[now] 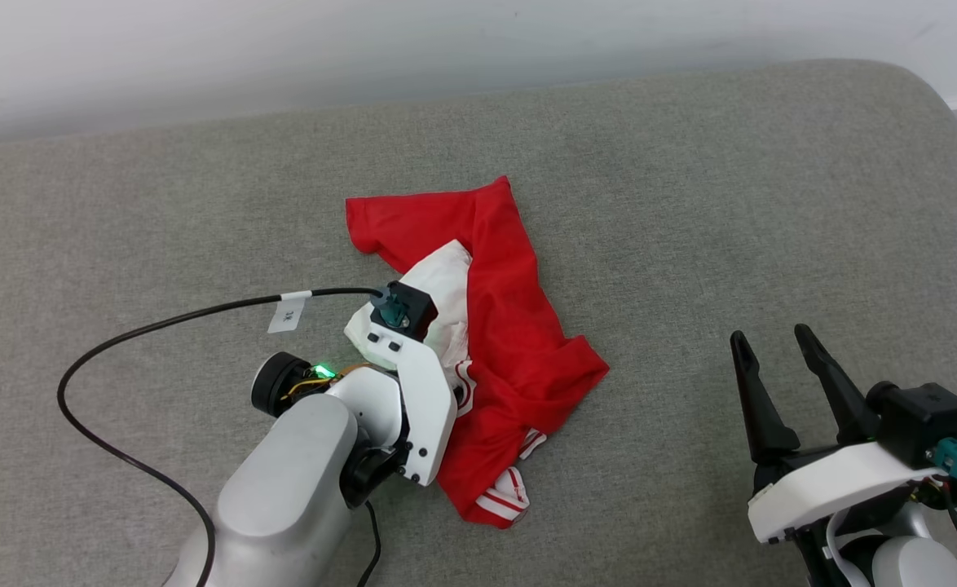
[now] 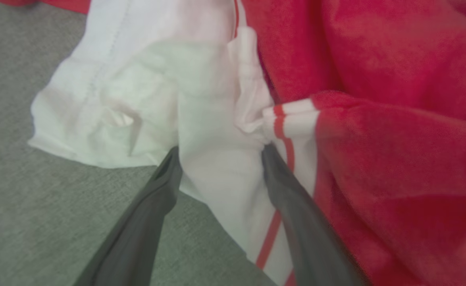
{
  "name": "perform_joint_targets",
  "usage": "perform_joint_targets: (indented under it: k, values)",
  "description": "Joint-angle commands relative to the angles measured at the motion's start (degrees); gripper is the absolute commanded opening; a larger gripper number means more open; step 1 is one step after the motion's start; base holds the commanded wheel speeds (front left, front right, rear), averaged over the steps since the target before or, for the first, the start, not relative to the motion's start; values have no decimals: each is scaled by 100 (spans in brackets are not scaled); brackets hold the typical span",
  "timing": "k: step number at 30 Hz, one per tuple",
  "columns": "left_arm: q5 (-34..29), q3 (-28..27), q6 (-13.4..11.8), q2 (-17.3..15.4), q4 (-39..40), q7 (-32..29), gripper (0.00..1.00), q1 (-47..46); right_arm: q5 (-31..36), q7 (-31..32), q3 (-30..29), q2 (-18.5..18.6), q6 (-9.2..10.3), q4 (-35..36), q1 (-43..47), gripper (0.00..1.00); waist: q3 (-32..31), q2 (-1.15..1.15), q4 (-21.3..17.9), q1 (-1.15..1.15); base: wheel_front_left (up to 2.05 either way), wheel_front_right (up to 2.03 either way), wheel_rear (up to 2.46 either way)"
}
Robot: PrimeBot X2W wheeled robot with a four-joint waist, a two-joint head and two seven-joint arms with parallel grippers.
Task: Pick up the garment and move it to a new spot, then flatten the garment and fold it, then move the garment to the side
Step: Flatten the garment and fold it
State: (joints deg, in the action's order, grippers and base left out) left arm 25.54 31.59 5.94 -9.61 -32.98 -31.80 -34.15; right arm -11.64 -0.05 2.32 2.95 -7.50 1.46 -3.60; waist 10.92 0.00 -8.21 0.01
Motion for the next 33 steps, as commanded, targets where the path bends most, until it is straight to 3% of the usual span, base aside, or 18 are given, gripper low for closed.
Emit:
perform_joint_targets:
  k: [1, 2, 7, 12, 17, 22, 26, 27, 28, 29, 30, 33]
  values:
    - [26, 65, 32, -25, -51, -76, 72, 90, -21, -44, -6, -12, 2, -23, -94, 100, 0, 0, 4, -1, 0, 0, 0]
    - [-11, 109, 46, -49, -62, -73, 3, 67, -34, -44, -9, -11, 2, -45, -111, 100, 0, 0, 9, -1, 0, 0, 0]
    - [-126, 116, -2, -152, 145, 325, 0, -94, -47, -52, -59, -11, 2, -104, -127, 100, -59, 0, 106, -1, 0, 0, 0]
    - [-361, 32, -267, -363, 751, 841, 0, -28, -39, -35, -141, -11, 2, -121, -72, 100, -171, 0, 297, -1, 0, 0, 0]
    - [-364, -235, -738, -747, 1619, 961, 0, 567, -51, -10, -178, -11, 2, -107, 1, 100, -272, 0, 490, -1, 0, 0, 0]
    - [-58, -736, -1401, -1099, 2254, 843, 0, 1737, -55, 23, -209, -10, 2, -88, 34, 100, -366, 0, 596, -1, 0, 0, 0]
    - [305, -1025, -1744, -1129, 2446, 807, 0, 2660, -46, 37, -225, -10, 2, -81, 88, 100, -442, 0, 652, -1, 0, 0, 0]
    - [375, -1050, -1781, -1102, 2448, 804, 11, 2830, -45, 44, -221, -10, 2, -72, 101, 100, -460, 0, 664, -1, 0, 0, 0]
    - [422, -1057, -1805, -1091, 2434, 812, 40, 2971, -37, 53, -212, -11, 2, -64, 105, 100, -473, 0, 672, -1, 0, 0, 0]
    - [496, -1065, -1800, -1044, 2418, 835, 91, 3078, -29, 57, -204, -11, 2, -63, 105, 100, -486, 0, 677, -1, 0, 0, 0]
    - [540, -1076, -1801, -1002, 2412, 890, 100, 3145, -22, 68, -206, -10, 2, -59, 105, 100, -502, 0, 684, -1, 0, 0, 0]
    - [423, -1205, -1926, -917, 2468, 1462, 100, 3141, 5, 105, -178, -10, 2, -49, 150, 100, -637, 0, 685, -1, 0, 0, 0]
